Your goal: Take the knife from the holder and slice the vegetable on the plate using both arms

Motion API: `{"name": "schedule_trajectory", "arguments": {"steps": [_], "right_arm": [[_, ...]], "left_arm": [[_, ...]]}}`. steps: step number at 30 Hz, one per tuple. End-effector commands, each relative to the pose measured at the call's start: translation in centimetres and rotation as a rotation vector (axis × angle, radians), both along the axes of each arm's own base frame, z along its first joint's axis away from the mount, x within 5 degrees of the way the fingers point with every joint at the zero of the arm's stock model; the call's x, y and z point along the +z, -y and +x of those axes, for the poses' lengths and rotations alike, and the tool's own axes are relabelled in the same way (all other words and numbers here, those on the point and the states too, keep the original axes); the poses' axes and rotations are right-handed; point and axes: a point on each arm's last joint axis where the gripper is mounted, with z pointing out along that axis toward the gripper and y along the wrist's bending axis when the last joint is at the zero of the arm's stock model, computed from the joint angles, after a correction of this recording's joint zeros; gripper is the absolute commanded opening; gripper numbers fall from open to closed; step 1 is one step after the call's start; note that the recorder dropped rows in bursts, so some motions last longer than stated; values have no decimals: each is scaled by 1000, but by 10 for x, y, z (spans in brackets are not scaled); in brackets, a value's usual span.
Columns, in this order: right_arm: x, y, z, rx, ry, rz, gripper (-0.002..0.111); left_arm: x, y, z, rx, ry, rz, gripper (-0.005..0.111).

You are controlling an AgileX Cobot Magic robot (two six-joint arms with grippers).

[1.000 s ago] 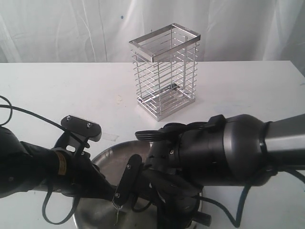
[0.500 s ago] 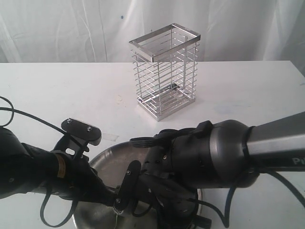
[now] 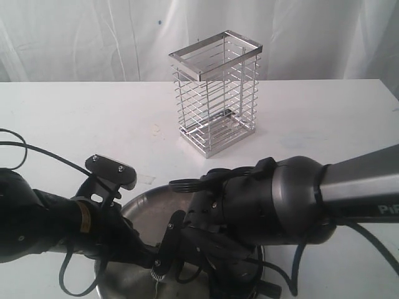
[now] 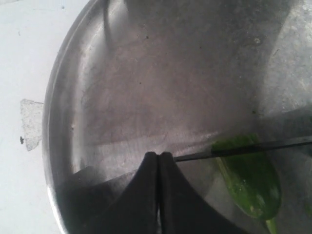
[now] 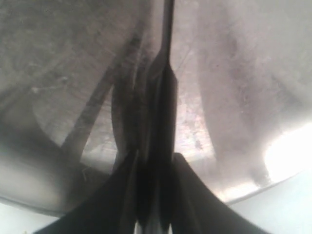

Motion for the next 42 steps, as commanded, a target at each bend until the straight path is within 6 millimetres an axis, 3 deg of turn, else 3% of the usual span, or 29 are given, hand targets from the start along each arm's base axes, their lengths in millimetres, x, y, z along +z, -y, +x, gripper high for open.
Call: {"name": "schedule_trajectory", "arguments": {"steps": [1, 4, 10, 18, 26, 32, 38, 42], "right_arm": [[1, -6, 3, 1, 14, 51, 0], [1, -6, 3, 3, 14, 51, 0], [1, -6, 3, 11, 13, 48, 0], [1, -6, 2, 8, 9, 42, 0], [1, -6, 2, 12, 9, 42, 0], [1, -6, 2, 12, 9, 42, 0], [1, -6, 2, 12, 9, 42, 0], [1, -6, 2, 12, 9, 42, 0]], "left_arm": [[4, 4, 0, 12, 22, -44, 0], [15, 1, -2, -6, 50, -41, 0], [24, -25, 5, 75, 40, -6, 0], [10, -25, 6, 37, -8, 61, 0], [11, -25, 7, 28, 1, 63, 0], [40, -45, 12, 98, 118, 5, 0], [93, -71, 9, 186, 374, -112, 0], [100, -87, -6, 146, 336, 20, 0]]}}
